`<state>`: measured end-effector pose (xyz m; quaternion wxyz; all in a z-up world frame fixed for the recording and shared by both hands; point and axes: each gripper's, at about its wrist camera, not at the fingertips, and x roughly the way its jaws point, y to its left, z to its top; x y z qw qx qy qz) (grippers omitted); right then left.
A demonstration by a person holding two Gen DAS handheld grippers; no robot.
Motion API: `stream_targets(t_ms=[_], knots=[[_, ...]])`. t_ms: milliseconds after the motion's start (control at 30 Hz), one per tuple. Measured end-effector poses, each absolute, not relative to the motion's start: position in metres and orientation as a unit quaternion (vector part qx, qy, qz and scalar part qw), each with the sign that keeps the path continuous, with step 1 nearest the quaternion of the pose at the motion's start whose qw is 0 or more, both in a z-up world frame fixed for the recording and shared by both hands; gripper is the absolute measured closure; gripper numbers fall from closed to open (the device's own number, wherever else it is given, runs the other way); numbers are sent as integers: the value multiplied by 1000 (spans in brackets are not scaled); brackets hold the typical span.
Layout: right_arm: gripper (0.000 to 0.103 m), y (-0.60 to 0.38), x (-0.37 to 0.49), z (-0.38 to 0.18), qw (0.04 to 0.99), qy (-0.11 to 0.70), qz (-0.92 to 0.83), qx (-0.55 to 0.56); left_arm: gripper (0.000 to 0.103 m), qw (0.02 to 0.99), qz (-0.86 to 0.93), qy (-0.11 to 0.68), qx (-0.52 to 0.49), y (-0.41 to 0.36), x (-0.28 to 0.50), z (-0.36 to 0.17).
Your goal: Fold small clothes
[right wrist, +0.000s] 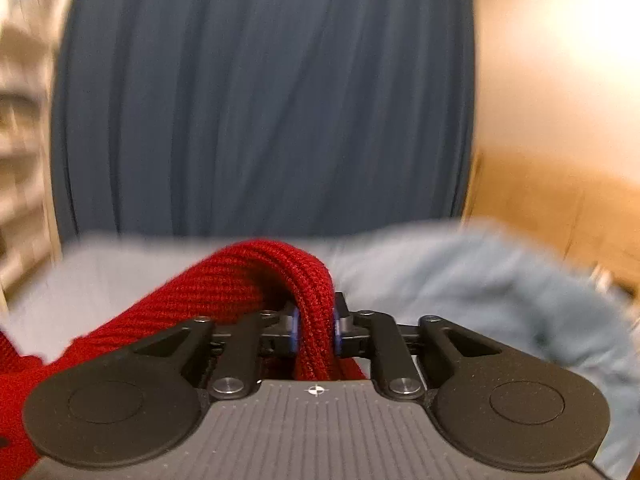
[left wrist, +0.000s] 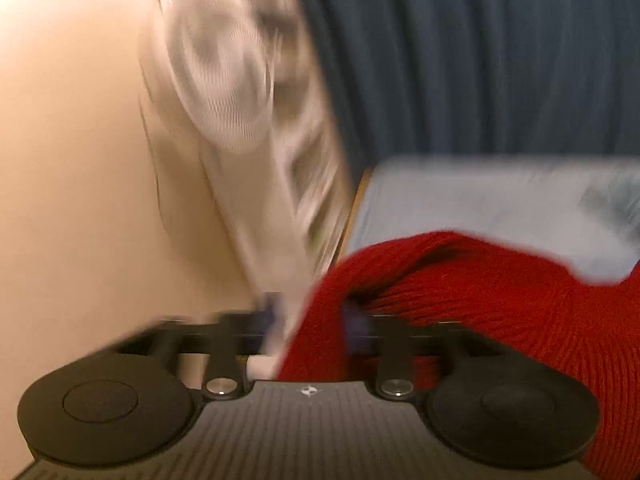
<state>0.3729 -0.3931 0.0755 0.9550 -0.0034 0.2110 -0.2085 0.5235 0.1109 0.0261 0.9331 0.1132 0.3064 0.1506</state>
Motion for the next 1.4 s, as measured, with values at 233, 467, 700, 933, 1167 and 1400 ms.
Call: stream_targets(t_ms=[233,467,700,933,1167,1400], knots=[[52,-396,410,-90,900,410,-147,14,10,901,101,408,105,88,527,-102],[38,-386,289,-175,848,508,-113,98,10,853,6,518,60,97,404,-189],[19,-367,225,-225,830,512,-123,183,0,824,0,566,0,102,331,-231],[83,-351,225,-220,813,531,-46,235,68,826,-20,562,31,79,313,-217],[86,-357,211,-176,832,488,-79,252,83,845,-27,535,-4,82,302,-161],[85,-355,177,-157,840,475,-70,251,78,839,-27,543,-1,87,283,-163]])
